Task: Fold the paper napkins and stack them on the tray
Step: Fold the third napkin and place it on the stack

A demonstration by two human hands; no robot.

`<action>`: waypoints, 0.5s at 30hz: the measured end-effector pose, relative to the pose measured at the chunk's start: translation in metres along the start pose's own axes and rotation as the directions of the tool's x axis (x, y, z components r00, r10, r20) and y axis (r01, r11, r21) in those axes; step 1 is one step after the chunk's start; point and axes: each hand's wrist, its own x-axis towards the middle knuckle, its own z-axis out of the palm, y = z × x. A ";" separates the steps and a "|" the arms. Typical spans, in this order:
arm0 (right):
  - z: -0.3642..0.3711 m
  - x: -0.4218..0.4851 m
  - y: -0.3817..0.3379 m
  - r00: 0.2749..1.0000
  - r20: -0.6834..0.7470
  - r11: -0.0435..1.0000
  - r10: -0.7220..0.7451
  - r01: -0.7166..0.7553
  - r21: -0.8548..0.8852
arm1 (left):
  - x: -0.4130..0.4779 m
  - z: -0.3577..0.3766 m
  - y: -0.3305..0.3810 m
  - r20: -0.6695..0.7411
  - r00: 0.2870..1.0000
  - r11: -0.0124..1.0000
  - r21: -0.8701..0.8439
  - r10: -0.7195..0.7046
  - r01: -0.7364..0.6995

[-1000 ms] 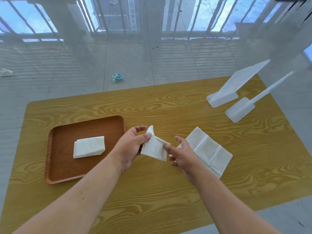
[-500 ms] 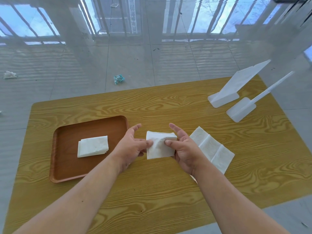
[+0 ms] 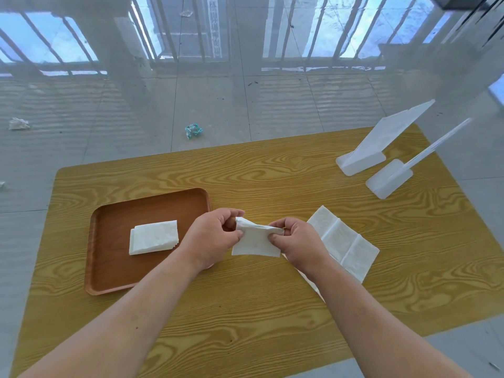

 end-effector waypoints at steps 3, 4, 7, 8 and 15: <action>0.000 -0.002 -0.004 1.000 0.014 1.000 -0.018 0.017 0.021 | 0.000 -0.003 0.006 0.012 0.999 0.995 0.095 0.037 -0.038; 0.000 -0.003 -0.005 0.999 0.026 0.998 -0.021 0.020 0.054 | 0.000 -0.004 0.007 0.021 0.999 0.996 0.087 0.032 -0.034; 0.001 -0.004 -0.008 0.994 0.095 0.978 -0.057 0.037 0.204 | -0.002 -0.004 0.008 0.017 1.000 0.996 0.091 0.020 -0.022; 0.001 -0.005 -0.009 0.991 0.112 0.972 -0.073 0.045 0.231 | -0.002 -0.004 0.009 0.009 1.000 0.995 0.097 0.013 -0.014; -0.001 -0.005 -0.015 0.995 0.014 0.993 -0.099 0.100 -0.066 | -0.003 -0.010 0.015 -0.086 0.993 0.940 0.336 0.086 -0.053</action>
